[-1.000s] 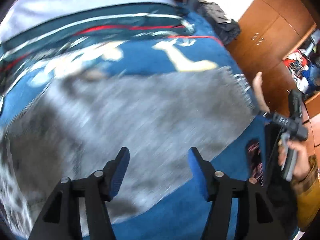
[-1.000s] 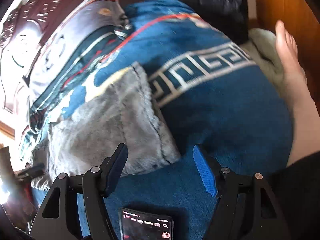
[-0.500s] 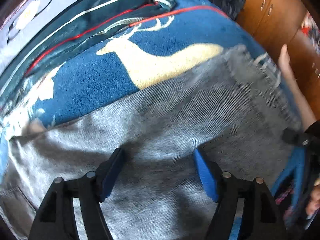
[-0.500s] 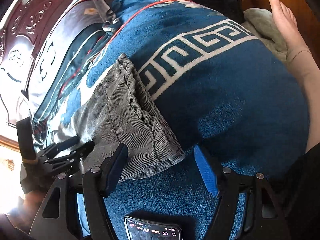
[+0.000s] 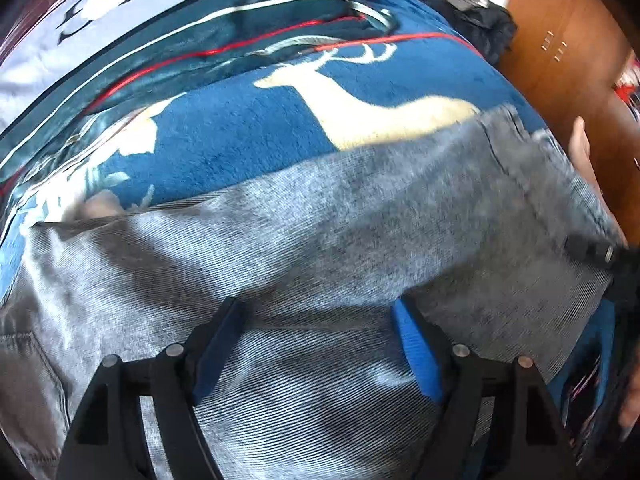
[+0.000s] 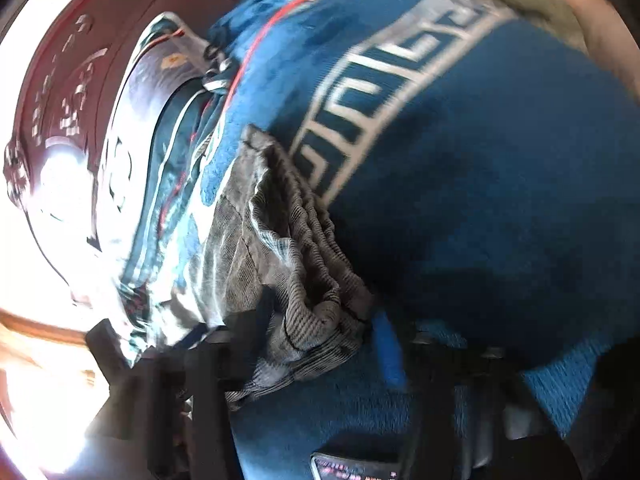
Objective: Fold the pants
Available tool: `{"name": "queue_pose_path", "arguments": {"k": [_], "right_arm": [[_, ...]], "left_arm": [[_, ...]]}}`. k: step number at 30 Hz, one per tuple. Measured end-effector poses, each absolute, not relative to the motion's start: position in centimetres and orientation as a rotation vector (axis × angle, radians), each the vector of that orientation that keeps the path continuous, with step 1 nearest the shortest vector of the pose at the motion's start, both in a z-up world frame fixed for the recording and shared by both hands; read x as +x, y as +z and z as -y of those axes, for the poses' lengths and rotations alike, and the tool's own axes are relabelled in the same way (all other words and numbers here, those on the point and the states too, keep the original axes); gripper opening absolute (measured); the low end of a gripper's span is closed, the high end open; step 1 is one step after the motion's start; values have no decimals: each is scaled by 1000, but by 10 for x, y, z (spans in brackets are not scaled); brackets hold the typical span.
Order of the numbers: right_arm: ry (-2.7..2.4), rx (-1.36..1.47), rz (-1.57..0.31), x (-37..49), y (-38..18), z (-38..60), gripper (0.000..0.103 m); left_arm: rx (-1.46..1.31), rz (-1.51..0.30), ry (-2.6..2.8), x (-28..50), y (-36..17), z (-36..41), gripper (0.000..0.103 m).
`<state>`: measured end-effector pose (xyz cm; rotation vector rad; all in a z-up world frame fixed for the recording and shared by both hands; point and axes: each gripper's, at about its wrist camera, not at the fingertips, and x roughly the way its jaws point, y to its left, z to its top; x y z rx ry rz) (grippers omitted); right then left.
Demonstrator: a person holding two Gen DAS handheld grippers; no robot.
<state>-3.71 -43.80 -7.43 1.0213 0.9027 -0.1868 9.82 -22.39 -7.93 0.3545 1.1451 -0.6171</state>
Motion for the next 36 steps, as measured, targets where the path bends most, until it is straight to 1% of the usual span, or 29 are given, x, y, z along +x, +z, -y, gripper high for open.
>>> {"name": "queue_pose_path", "arguments": {"k": [2,5,6,7,10,12,16,18,21,23,26,29,32,33,36], "right_arm": [[-176,975,-888,-36,-68,431,21],[-176,851,-853,-32,-47,421,21],[-176,797,-845,-29,-38,416,21],[-175,750,-840,-27,-31,411,21],[-155,606,-822,-18,-8,390,21],[-127,538,-805,-11,6,373,21],[-39,452,-793,11,27,329,20],[7,417,-803,24,32,304,21],[63,349,-820,41,37,269,21],[105,315,-839,49,37,247,21],[163,281,-882,59,26,220,21],[230,249,-970,70,-6,186,21],[286,208,-1053,72,-43,158,21],[295,192,-1064,69,-51,152,23],[330,177,-1042,62,-62,147,25]], "left_arm": [[287,-1138,-633,100,-69,216,69],[257,-1129,-601,104,-63,195,67],[219,-1153,-597,109,-63,182,63],[158,-1178,-597,114,-62,169,62],[-37,-1257,-596,128,-61,127,61],[-99,-1291,-598,130,-64,108,61],[-49,-1399,-640,134,-86,89,60],[-51,-1375,-652,132,-78,79,56],[-277,-1313,-664,140,-60,49,56],[-334,-1283,-640,144,-53,29,56],[-368,-1290,-616,147,-54,5,56],[-453,-1298,-590,152,-63,-21,59],[-471,-1304,-587,155,-75,-18,59],[-462,-1299,-594,154,-75,-16,59],[-459,-1294,-629,158,-71,-4,59]]}}
